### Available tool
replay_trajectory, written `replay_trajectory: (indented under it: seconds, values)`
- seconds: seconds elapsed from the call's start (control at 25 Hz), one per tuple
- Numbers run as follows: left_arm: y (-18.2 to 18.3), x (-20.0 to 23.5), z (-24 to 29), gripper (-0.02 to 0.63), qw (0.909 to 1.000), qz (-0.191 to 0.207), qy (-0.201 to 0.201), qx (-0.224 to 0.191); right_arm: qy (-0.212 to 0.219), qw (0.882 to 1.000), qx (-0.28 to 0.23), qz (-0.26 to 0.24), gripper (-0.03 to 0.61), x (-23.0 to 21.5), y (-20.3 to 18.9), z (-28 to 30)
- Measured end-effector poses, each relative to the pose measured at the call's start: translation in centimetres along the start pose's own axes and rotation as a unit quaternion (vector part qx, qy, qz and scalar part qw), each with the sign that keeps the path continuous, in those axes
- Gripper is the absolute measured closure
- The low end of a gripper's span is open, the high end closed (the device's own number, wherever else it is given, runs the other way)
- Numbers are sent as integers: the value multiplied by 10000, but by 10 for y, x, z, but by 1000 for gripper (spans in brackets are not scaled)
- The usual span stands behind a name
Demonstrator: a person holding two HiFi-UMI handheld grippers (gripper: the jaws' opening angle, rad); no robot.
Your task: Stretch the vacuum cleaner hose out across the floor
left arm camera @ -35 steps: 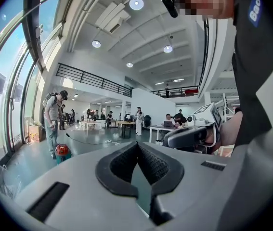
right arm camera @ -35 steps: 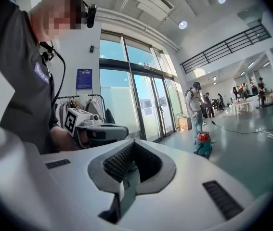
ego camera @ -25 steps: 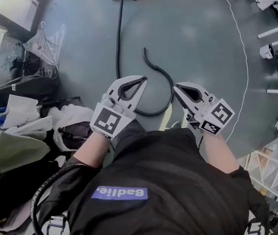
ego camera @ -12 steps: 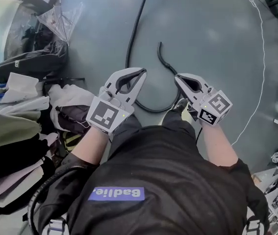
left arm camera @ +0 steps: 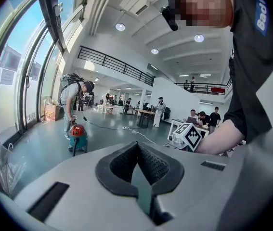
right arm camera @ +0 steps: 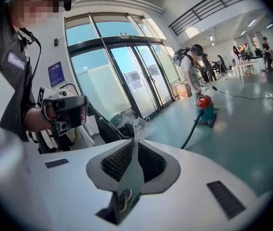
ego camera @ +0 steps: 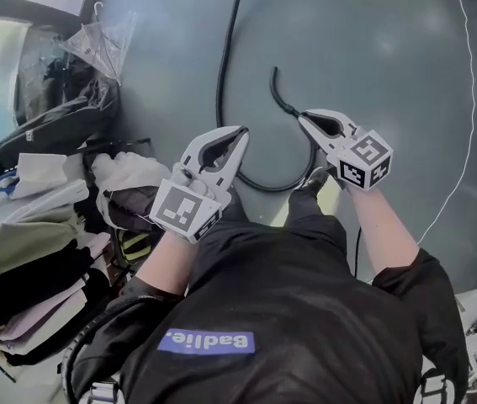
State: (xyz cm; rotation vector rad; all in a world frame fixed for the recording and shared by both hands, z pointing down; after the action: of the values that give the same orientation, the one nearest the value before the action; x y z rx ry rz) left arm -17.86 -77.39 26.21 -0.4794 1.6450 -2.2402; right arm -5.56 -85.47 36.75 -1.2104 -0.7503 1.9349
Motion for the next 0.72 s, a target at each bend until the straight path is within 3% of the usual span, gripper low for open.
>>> replay_trajectory:
  seconds: [0.2, 0.44, 0.72]
  values:
    - [-26, 60, 11, 605, 9990, 112, -424, 11, -743, 9956, 193, 543, 500, -36, -30, 63]
    - [-80, 134, 14, 604, 9980, 73, -626, 9, -1505, 9762, 544, 1460, 460, -109, -118, 169]
    - [-149, 184, 45, 604, 9986, -154, -503, 55, -2101, 9527, 1822, 1231, 436, -227, -249, 257]
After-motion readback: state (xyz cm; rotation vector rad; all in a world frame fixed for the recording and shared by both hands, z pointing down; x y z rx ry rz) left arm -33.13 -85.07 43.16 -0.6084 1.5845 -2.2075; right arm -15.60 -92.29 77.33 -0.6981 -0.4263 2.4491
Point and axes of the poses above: the fingertips, and each gripper's own axes: z forward along the fingers, x to its left, y out of its top, the point moved 3 cm from there along -z, backward along the fingers, and after that the axes turned 6 degrees about z, right-handed, at the moved point
